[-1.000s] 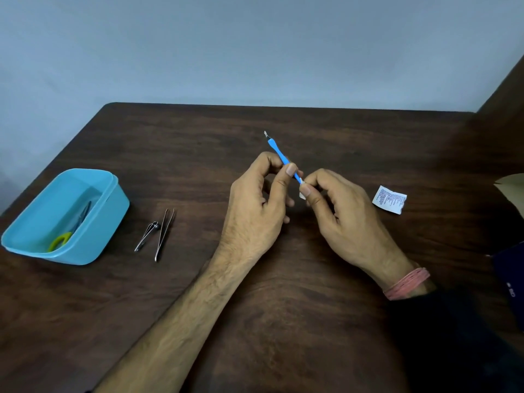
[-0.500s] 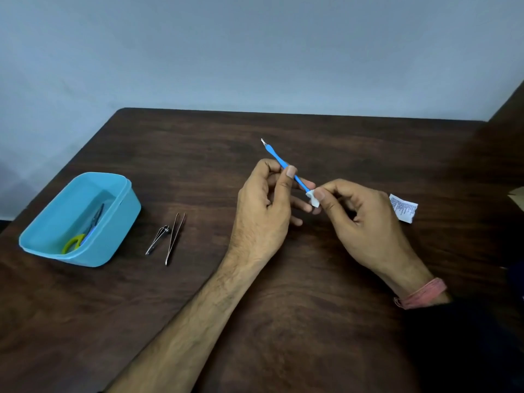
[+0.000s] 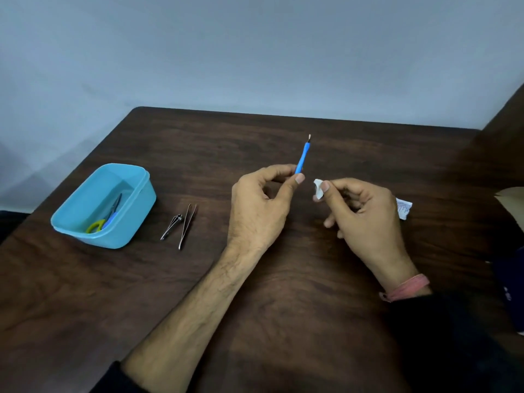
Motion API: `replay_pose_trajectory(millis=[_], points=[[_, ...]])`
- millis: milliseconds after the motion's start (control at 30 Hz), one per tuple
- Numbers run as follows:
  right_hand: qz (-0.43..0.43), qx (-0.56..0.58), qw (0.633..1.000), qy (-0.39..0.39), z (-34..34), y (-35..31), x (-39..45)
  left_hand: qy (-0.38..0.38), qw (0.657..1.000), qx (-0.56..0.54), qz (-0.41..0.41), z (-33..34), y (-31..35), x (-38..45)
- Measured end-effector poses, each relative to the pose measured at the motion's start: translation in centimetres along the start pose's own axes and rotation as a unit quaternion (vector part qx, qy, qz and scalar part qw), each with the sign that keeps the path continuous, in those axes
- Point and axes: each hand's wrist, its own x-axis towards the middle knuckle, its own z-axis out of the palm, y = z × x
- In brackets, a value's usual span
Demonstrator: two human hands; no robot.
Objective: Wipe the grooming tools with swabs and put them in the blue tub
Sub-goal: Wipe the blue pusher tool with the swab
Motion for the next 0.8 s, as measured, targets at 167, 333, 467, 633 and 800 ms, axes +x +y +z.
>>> replay_pose_trajectory(millis=[167, 333, 467, 633, 800], points=[[0.048, 0.144, 0.988, -0.001, 2.9, -2.3, -1.9, 0.045, 0.998, -0.019, -0.036, -2.5, 1.1, -2.8], [0.087, 0.230, 0.969, -0.009, 5.5, -4.8, -3.7, 0.099, 0.994, 0.050, -0.020, -6.9, 2.3, -5.8], [0.126, 0.272, 0.953, -0.043, 7.9, -6.3, -5.0, 0.187, 0.971, 0.148, 0.009, -13.0, 3.3, -6.6], [0.153, 0.289, 0.942, -0.078, 10.7, -8.2, -5.6, 0.271, 0.914, 0.303, -0.004, -20.5, 3.2, -5.3], [0.186, 0.307, 0.928, -0.100, 12.7, -9.6, -5.7, 0.205, 0.885, 0.400, -0.119, -24.4, 2.7, -3.2]])
